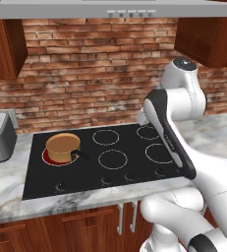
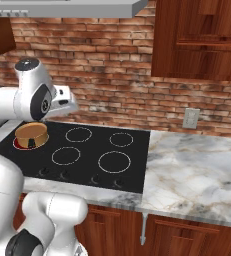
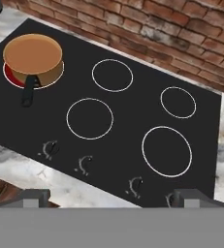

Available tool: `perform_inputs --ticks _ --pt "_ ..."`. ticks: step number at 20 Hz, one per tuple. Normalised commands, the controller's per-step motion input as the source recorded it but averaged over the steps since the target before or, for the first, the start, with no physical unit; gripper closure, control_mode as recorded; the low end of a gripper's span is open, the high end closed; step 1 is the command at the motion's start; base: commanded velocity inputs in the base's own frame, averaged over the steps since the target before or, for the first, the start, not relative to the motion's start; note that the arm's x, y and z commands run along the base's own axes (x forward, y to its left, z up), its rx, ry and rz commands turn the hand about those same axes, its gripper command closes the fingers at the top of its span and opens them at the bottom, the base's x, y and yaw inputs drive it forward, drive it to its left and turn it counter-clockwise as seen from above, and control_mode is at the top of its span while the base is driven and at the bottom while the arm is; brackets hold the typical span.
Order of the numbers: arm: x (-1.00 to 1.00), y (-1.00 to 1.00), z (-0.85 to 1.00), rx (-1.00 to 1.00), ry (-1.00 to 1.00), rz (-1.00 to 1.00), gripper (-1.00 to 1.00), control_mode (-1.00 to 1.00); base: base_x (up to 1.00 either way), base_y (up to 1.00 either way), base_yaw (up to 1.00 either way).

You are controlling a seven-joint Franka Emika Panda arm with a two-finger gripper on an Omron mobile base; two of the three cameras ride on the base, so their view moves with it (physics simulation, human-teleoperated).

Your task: Pick up the sugar cube(s) and place them in the saucepan with hot chocolate.

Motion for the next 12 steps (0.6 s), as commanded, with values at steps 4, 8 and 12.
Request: perform_inputs --ticks 4,8,12 --pt "0.08 -0.20 0.00 0.00 0.03 -0.21 -1.00 -1.00 0.00 0.00 0.00" --pt "0.20 -0.13 0.00 0.00 0.02 -0.23 -1.00 -1.00 0.00 0.00 0.00" --pt "0.08 -0.31 -0.05 0.07 0.03 -0.16 -1.00 -1.00 0.00 0.00 0.00"
